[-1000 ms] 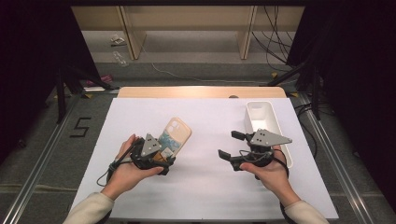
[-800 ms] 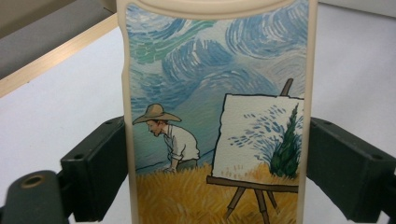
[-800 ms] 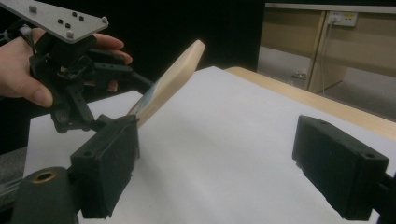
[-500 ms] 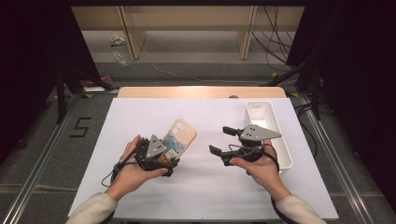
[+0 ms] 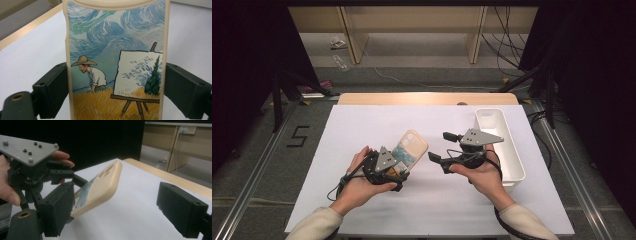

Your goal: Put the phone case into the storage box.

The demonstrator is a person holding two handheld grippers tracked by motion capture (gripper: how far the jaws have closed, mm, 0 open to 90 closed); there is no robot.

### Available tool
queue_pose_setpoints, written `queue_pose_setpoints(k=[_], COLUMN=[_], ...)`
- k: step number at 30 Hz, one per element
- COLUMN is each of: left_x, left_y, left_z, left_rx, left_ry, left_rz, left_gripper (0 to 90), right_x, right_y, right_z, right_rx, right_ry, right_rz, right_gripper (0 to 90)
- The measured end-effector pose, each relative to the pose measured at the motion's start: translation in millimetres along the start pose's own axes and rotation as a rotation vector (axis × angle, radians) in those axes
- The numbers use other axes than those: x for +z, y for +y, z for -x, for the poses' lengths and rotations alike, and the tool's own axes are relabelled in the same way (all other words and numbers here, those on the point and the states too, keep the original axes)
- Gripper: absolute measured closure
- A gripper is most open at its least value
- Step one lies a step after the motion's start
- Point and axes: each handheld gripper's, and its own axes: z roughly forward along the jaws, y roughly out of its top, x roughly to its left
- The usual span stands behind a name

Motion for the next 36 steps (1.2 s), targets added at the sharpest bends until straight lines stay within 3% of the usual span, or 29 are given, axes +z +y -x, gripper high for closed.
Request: queue_pose_setpoints(k=[23,36], left_x=[11.9,14.4], left_y=[4.8,4.5], left_z=[23.0,27.0], left_rx=[0.044,0.051], left_ry=[-0.050,-0.052], left_rz=[-0.003,-0.003], left_gripper=[11.4,11.4], right_x=[30.4,41.3], right_y=[0.9,3.4], right_z=[6.1,6.7], right_rx=[0.062,0.106], right_ry=[-0.019,-0.057], right_rz=[-0.061,-0.110], right_gripper=[17.0,19.6])
